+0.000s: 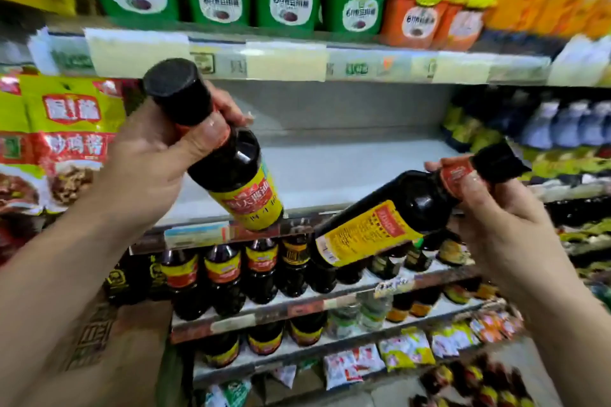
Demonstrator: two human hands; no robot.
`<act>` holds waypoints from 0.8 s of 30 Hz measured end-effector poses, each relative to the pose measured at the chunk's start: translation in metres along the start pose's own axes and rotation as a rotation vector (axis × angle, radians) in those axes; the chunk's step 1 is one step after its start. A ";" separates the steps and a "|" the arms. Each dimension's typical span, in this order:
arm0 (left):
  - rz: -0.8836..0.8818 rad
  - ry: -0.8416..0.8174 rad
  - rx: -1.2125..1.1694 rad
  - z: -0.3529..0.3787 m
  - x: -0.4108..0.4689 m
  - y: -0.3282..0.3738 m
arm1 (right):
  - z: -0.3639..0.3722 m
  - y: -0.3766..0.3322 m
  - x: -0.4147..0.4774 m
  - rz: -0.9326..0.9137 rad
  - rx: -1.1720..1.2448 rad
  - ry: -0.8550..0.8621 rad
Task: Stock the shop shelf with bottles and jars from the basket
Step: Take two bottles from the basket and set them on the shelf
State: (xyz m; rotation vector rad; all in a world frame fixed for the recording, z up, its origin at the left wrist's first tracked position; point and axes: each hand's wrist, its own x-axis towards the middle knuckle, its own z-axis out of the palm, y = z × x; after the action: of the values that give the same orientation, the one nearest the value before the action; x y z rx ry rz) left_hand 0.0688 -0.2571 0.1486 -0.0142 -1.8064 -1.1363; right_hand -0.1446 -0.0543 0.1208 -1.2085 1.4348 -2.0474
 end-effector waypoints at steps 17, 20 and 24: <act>-0.200 -0.055 0.440 0.047 0.066 -0.105 | -0.022 0.093 0.183 0.092 -0.054 -0.062; -0.254 -0.085 0.481 0.038 0.072 -0.111 | -0.015 0.098 0.200 0.069 -0.182 -0.141; -0.314 -0.176 0.559 0.028 0.075 -0.120 | -0.009 0.105 0.212 0.042 -0.293 -0.156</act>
State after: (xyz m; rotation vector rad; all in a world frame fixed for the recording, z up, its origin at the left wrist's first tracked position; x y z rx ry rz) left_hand -0.0466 -0.3386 0.1176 0.5274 -2.2873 -0.8167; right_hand -0.2903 -0.2404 0.1187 -1.4024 1.7091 -1.7147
